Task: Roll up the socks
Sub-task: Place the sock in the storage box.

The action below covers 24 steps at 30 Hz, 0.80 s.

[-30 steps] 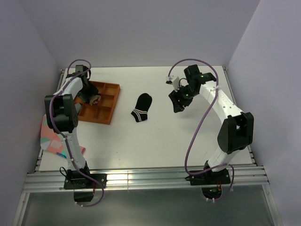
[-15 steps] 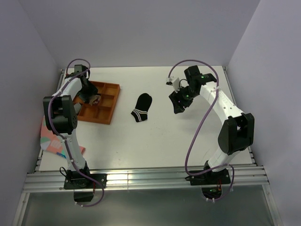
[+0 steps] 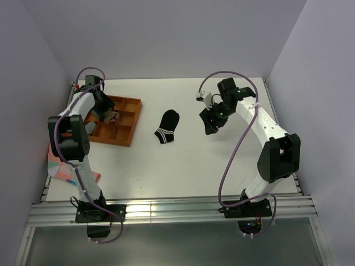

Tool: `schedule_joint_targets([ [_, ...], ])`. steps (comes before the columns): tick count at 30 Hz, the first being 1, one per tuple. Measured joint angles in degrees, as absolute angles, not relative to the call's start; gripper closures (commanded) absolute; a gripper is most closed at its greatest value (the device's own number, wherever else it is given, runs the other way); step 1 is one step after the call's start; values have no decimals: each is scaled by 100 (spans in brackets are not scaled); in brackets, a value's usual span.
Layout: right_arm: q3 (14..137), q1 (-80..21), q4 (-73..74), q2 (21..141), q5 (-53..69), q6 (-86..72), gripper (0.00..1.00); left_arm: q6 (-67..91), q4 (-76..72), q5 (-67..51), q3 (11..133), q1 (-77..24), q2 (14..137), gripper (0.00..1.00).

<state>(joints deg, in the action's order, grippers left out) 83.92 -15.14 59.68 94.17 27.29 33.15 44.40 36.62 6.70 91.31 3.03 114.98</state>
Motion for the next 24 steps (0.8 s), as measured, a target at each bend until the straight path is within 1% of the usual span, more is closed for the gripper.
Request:
schedule_joint_targets([
  [12,8392,-1514,5968,9417,2768,3315,37,4399,3618,548,8820,303,10956,37],
  [21,8392,-1514,5968,9408,2810,3312,37,4425,3579,475,8495,233,10860,37],
  [24,8392,-1514,5966,9384,2812,3312,37,4453,3538,478,8455,215,10860,41],
])
